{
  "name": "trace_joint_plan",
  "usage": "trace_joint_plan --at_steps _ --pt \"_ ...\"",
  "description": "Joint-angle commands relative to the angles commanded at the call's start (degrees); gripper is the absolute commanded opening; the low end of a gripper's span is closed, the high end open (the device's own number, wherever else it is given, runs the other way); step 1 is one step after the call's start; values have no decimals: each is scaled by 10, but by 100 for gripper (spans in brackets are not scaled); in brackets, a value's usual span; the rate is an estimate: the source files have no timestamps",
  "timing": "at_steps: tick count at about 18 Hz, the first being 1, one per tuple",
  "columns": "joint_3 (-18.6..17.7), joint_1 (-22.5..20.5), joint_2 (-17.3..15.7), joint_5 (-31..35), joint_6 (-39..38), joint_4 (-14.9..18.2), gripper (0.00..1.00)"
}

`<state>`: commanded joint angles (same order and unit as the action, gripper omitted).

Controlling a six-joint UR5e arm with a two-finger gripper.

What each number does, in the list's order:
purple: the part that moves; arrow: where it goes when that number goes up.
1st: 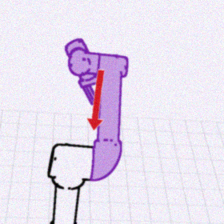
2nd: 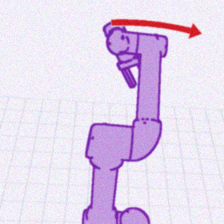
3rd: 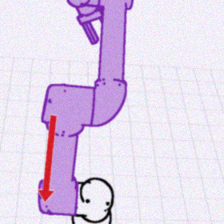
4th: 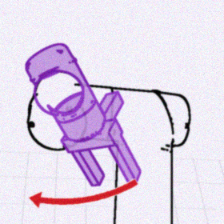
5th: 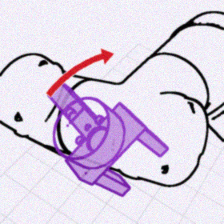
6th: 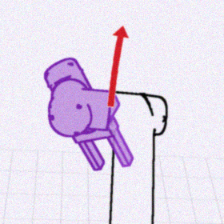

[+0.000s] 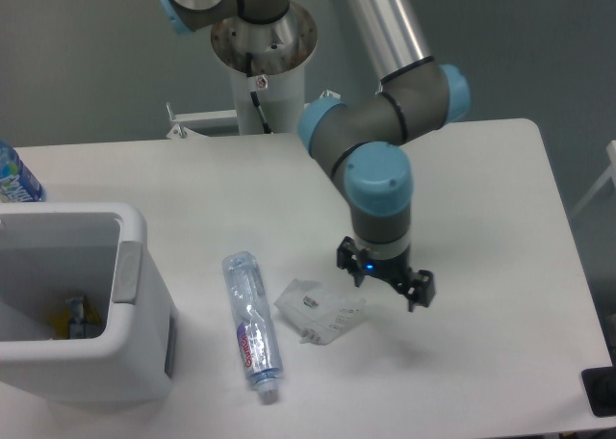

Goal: Place the trash in the trash can
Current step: 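Move the gripper over the white paper wrapper and lower onto it, then close the gripper on the white paper wrapper and lift it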

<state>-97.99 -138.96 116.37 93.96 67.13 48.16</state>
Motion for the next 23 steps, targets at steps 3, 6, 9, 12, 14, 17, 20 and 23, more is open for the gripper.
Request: trace_joint_plan --at_steps 3,6,9,12,14,17,20,23 --pt "4 11 10 -2 13 -1 100" --pt "18 30 30 0 6 -3 96" --pt "17 38 31 -3 -10 -5 23" --pt "20 44 29 -4 -10 -6 0" --pt "31 44 21 -9 -10 -2 0" --pt "40 42 11 -38 -10 2 0" --pt "68 9 -1 -110 -11 35 0" --pt "89 -20 -11 -194 -23 68 0"
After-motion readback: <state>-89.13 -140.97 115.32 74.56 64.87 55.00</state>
